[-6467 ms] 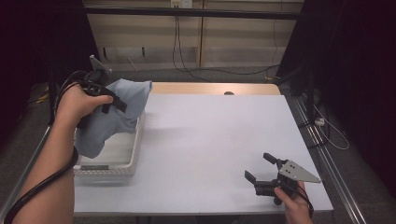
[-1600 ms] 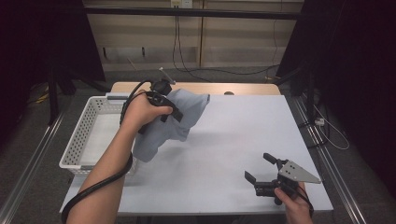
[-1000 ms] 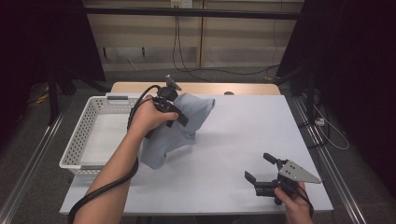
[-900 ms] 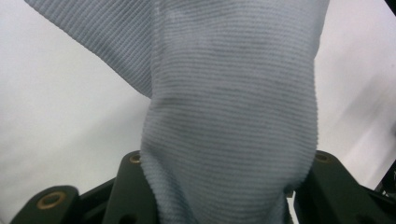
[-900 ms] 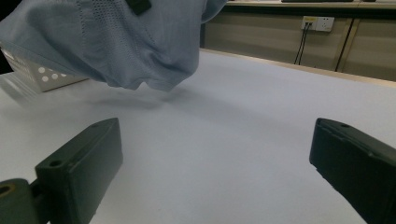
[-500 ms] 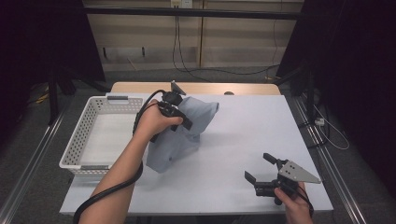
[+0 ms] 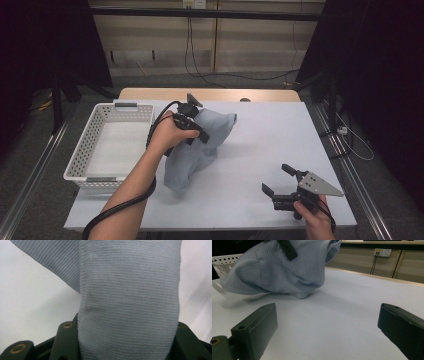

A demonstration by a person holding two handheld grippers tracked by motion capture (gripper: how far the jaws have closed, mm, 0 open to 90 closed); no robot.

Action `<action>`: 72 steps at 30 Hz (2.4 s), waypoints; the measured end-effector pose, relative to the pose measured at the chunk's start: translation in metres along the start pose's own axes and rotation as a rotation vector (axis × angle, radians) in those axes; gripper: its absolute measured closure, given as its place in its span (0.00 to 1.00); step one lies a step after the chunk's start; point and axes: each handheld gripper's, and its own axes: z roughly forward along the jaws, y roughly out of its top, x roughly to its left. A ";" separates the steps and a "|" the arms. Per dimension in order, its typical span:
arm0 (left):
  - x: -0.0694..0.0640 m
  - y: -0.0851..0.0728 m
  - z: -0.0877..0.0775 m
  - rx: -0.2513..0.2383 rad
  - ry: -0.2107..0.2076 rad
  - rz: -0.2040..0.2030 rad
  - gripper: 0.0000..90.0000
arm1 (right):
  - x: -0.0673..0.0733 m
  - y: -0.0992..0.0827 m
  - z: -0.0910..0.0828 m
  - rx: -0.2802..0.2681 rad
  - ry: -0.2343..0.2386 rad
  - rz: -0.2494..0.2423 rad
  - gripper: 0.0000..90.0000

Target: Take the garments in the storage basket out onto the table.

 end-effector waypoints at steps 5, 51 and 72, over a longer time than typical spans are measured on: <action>-0.001 -0.002 0.003 -0.002 -0.001 0.005 0.55 | 0.000 0.000 0.000 0.000 -0.001 0.000 0.03; -0.004 -0.009 0.020 0.005 -0.009 0.036 0.44 | 0.000 0.000 0.000 -0.001 0.003 -0.001 0.03; -0.006 -0.009 0.021 -0.004 -0.004 0.051 0.41 | 0.000 0.000 0.001 0.003 0.003 -0.002 0.03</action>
